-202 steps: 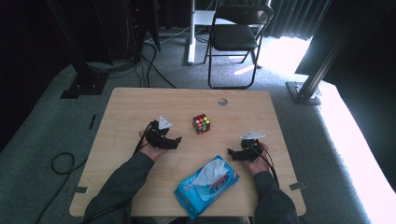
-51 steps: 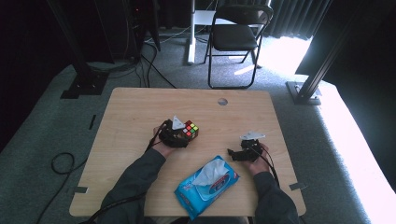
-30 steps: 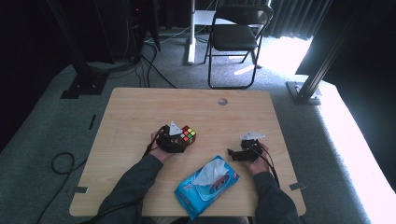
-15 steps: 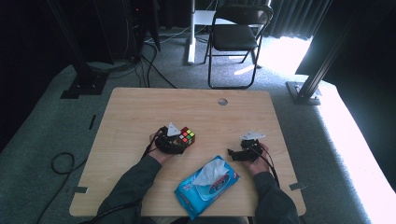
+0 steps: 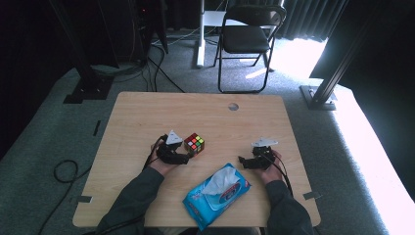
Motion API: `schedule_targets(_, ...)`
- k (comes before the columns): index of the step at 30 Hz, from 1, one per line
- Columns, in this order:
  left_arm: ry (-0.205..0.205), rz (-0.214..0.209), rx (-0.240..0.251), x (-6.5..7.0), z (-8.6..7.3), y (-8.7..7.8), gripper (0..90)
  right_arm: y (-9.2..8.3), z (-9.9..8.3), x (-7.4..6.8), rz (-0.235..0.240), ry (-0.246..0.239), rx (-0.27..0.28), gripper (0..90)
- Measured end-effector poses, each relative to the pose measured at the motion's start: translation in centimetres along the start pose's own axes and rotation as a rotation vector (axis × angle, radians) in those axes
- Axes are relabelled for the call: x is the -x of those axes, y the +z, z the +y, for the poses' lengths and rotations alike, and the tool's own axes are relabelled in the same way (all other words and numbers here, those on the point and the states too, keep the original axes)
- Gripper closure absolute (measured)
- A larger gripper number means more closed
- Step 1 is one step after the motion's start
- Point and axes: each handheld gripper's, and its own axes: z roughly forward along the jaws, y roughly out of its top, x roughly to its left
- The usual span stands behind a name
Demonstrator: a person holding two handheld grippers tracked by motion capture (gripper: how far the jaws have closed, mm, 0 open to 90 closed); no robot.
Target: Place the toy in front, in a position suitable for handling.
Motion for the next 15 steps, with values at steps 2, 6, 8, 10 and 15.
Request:
schedule_targets(2, -0.021, -0.015, 0.02, 0.0, -0.1, -0.7, 28.8, 0.0, 0.0, 0.0, 0.0, 0.0, 0.0, 12.9)
schedule_targets(6, -0.034, -0.033, 0.047, 0.1, -0.3, -1.9, 33.2, 0.0, 0.0, 0.0, 0.0, 0.0, 0.0, 12.9)
schedule_targets(8, -0.042, -0.046, 0.048, 0.1, -0.3, -2.2, 34.3, 0.0, 0.0, 0.0, 0.0, 0.0, 0.0, 12.9)
schedule_targets(10, -0.052, -0.045, 0.03, 0.3, -0.4, -2.4, 34.9, 0.0, 0.0, 0.0, -0.001, 0.0, 0.0, 12.9)
schedule_targets(15, -0.08, -0.075, 0.035, 0.5, -0.5, -3.1, 37.6, 0.0, 0.0, 0.0, -0.001, 0.001, 0.0, 12.9)
